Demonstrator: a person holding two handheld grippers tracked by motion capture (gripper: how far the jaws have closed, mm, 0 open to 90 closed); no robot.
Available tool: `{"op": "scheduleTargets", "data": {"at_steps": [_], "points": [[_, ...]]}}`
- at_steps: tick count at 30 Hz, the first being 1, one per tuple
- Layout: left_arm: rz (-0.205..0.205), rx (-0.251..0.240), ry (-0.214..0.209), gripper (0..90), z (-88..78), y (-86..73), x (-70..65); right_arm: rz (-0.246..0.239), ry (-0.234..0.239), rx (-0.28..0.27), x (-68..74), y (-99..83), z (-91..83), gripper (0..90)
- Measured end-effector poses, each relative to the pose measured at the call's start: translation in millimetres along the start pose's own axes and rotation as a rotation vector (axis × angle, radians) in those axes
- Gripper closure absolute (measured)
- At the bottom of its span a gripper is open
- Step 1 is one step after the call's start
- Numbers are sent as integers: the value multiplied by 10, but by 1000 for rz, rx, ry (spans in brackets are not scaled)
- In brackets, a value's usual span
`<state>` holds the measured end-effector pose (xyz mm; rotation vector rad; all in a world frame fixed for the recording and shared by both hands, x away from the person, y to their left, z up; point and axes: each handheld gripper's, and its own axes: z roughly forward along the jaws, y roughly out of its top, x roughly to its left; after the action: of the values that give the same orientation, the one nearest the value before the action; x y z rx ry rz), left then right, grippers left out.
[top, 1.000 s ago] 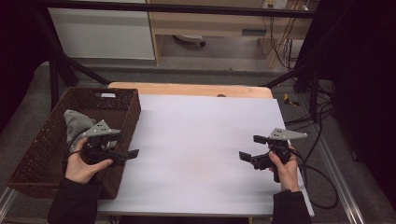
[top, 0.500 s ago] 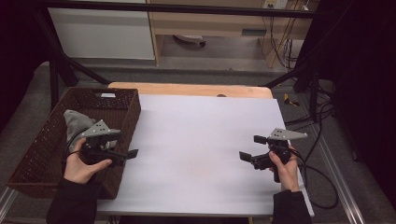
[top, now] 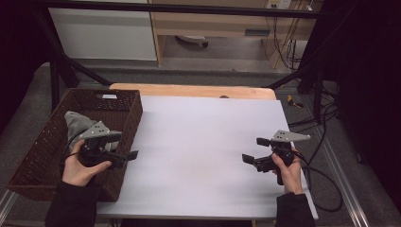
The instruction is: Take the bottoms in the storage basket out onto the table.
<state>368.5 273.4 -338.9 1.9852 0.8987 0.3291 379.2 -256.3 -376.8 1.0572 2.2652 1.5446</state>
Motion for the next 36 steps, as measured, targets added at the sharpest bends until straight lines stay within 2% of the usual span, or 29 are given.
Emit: {"op": "scheduleTargets", "data": {"at_steps": [21, 36], "points": [[-6, -1, 26, 45, -110, -13, 34, 4, 2, 8, -2, -10, 15, 8], [-22, 2, 76, 49, -243, -46, 121, 3, 4, 13, 0, -11, 27, 8]]}}
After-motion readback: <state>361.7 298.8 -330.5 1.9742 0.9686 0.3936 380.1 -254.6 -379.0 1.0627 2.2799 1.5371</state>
